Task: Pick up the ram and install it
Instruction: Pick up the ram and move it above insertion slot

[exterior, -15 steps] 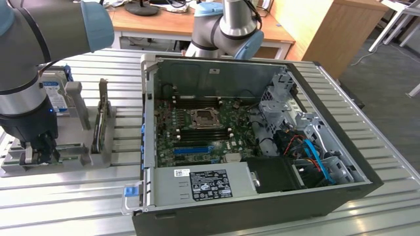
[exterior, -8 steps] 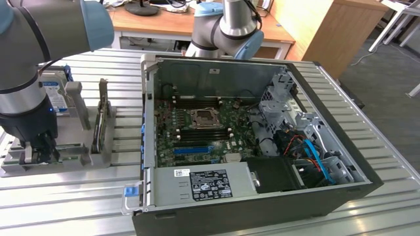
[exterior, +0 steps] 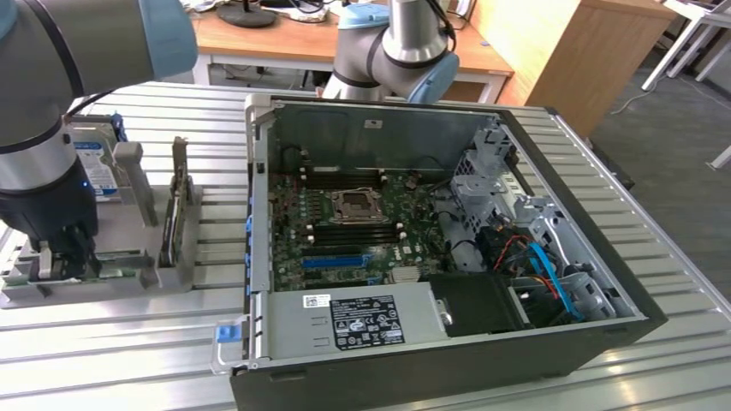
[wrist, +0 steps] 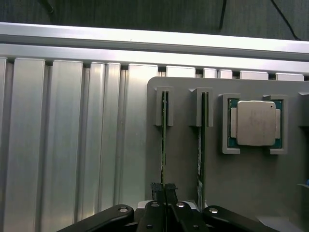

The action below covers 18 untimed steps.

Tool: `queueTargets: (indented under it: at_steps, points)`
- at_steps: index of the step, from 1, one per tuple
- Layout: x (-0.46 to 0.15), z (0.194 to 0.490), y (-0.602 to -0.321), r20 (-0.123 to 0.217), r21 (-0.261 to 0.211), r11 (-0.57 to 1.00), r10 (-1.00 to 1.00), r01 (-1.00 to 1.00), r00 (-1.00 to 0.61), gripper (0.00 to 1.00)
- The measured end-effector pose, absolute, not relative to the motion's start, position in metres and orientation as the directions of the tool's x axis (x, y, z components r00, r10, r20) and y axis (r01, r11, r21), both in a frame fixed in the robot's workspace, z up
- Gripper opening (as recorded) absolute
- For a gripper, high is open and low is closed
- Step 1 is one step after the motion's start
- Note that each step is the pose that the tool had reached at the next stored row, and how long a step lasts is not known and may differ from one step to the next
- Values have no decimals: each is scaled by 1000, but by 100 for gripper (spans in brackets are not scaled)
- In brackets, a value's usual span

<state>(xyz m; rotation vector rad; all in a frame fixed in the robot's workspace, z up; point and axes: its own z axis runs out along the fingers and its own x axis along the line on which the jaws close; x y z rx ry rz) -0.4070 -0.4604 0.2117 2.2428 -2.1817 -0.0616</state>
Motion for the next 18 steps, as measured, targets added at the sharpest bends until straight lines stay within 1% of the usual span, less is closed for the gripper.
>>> queueTargets:
  at_steps: [18]
  points:
    - [-407,244,-460,-20,36,-28,-999,-999,27,12]
